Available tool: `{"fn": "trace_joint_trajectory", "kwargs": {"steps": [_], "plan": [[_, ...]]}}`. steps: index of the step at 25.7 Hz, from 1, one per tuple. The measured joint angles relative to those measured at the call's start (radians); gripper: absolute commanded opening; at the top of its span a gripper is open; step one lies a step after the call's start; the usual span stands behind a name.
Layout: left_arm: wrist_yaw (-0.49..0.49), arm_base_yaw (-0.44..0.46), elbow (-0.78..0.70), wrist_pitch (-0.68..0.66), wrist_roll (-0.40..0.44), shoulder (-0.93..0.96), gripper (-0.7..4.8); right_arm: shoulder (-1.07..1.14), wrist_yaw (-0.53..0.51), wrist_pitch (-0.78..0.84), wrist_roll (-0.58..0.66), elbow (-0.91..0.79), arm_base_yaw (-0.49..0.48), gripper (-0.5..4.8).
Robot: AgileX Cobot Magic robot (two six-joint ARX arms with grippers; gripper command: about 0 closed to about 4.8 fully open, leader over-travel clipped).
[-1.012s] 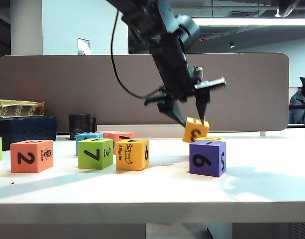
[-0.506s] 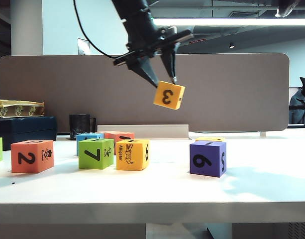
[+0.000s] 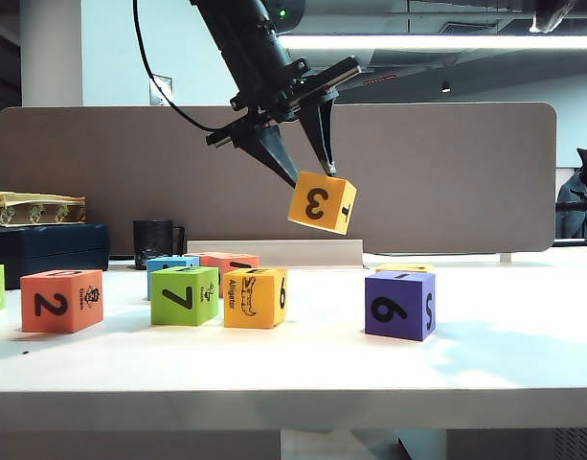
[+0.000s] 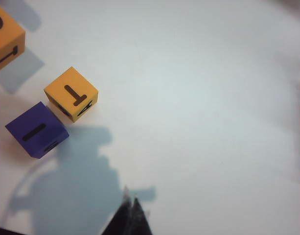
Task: Select the appropriate blocks from the scattered letter blocks on the table and arrange them in a row to spell out "DEEP".
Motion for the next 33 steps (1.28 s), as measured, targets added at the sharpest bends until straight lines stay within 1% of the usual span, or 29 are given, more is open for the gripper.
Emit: {"fn": "trace_joint_trajectory", "kwargs": {"steps": [5, 10, 13, 17, 18, 33], "plan": [[0.011, -0.009, -0.002, -0.017, 0.0, 0.021, 1.77, 0.0, 0.0, 0.0, 0.0, 0.0, 0.0, -0.01], [0.019, -0.025, -0.103, -0.006, -0.016, 0.023, 1.78, 0.0, 0.0, 0.0, 0.0, 0.0, 0.0, -0.01], [0.041, -0.022, -0.154, 0.049, -0.043, 0.023, 1.78, 0.0, 0.0, 0.0, 0.0, 0.0, 0.0, -0.01], [0.052, -0.021, -0.179, 0.091, -0.047, 0.023, 1.78, 0.0, 0.0, 0.0, 0.0, 0.0, 0.0, -0.01], [0.052, -0.022, -0.193, 0.101, -0.059, 0.023, 1.78, 0.0, 0.0, 0.0, 0.0, 0.0, 0.0, -0.02], [0.018, -0.021, -0.199, 0.116, -0.066, 0.037, 1.79, 0.0, 0.0, -0.001, 0.0, 0.0, 0.0, -0.01]]}}
